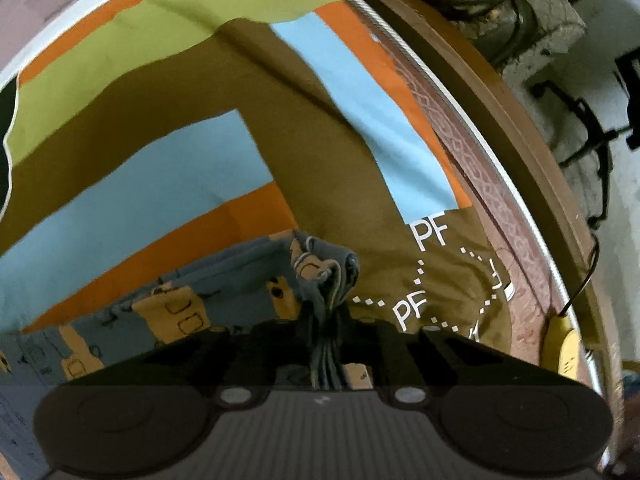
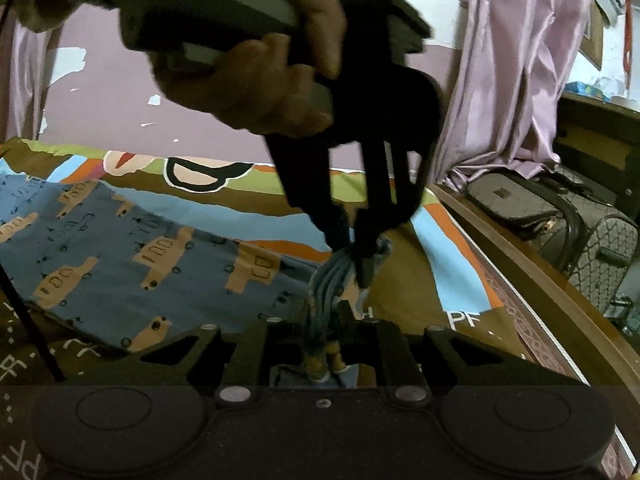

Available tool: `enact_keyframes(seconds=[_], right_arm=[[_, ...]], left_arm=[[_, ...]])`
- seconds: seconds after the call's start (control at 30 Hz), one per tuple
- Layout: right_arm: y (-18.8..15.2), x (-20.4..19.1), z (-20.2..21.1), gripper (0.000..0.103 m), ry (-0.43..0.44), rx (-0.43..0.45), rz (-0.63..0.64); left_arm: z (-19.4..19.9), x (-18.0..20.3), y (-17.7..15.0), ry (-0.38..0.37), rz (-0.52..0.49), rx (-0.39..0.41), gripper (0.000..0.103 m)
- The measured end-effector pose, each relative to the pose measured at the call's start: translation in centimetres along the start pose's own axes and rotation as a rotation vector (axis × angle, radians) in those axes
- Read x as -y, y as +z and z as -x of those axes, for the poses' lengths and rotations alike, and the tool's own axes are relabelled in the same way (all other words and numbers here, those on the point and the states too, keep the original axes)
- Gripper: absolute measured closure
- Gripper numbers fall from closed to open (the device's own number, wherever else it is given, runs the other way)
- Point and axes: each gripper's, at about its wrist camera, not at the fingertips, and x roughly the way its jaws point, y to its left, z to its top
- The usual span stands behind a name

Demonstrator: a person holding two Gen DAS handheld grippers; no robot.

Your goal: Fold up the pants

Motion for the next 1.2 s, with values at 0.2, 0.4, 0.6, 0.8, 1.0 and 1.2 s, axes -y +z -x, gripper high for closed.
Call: enact_keyframes(seconds=[0.2,0.4,0.6,0.8,1.0,1.2], right_arm=[[-0.2,-0.6,0.0,0.067,-0.027,-0.003,0.04],[0.1,-1.0,0.0,0.089,-0.01,-0.007,0.056],[1.3,-3.0,0.8,0.09,0.055,0.02,0.074],[3.2,-6.4,1.6,0.09,0.163,0.02,0.081],[3.9,-9.7,1.0,0.09,0.247,-0.019,0.086],[4.1,-13.0,-0.3,0.09,0.304,-0.058,0.086]], left_arm=[[0.4,-1.6,-0.2,-0.039,0.048,0.007,0.093],[1.1,-2.5,-0.9,-0.076,0.047,0.022,0.093],[3.3,-5.2,-2.9,-0.111,0.044,0.051,0.093],[5.9,-10.1,-5.8,-0.128,0.07,0.065,0.093],[6.3,-15.2,-8.7,-0.177,0.096,0.104,0.093],[6.3,-19.1,-11.0,-0.204,0.086,0.165,0.092]])
